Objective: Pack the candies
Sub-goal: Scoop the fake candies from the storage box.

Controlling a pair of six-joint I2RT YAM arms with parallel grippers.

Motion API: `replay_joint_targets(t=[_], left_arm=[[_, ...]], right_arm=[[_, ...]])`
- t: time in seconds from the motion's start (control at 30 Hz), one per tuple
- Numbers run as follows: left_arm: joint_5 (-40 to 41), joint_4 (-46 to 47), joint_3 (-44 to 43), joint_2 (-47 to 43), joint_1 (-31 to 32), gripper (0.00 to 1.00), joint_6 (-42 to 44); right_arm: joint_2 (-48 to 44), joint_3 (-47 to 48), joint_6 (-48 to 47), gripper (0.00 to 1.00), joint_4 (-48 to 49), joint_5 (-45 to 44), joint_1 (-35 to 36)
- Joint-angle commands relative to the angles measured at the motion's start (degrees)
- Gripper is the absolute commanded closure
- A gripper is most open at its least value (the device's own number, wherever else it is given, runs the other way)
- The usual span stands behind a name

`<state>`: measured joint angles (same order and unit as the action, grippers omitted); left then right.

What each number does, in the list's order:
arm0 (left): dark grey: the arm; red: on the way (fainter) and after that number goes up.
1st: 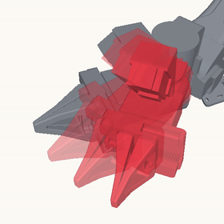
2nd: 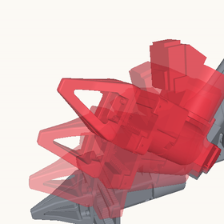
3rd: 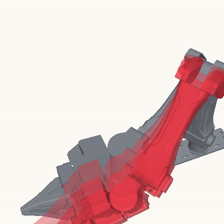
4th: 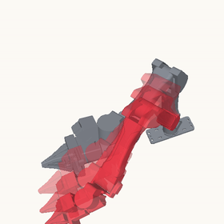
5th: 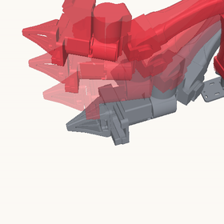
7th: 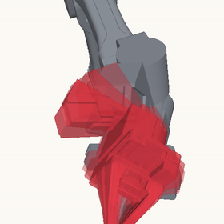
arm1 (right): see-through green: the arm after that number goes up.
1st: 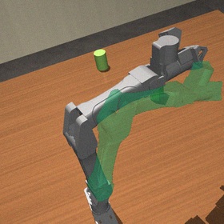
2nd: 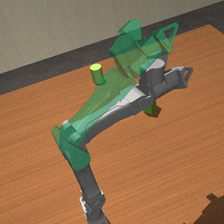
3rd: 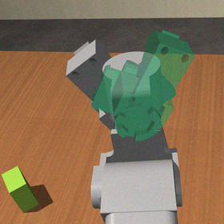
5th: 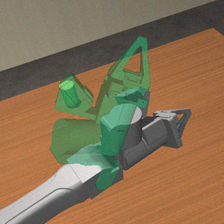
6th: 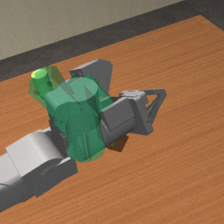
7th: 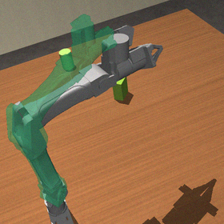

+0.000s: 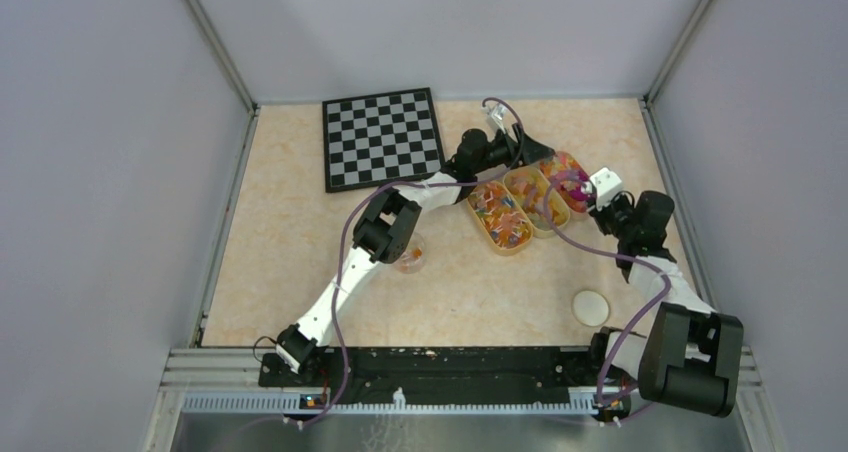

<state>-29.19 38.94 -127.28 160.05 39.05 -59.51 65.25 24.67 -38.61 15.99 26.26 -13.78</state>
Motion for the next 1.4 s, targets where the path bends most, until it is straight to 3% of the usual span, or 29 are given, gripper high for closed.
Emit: replay_joint_targets(t=[0.0,1.37], left_arm=[[-2.14,1.72,0.58,-1.64,1.03,0.23,0.96],[-4.38,1.56,3.52,-8.34,0.81,0.23,2.82]], right_arm=[[-3.89,-0.20,1.12,1.00,5.17,2.16,-0.46],[-11.52,-3.87,10.54,1.00,8.25,6.74,-3.95]])
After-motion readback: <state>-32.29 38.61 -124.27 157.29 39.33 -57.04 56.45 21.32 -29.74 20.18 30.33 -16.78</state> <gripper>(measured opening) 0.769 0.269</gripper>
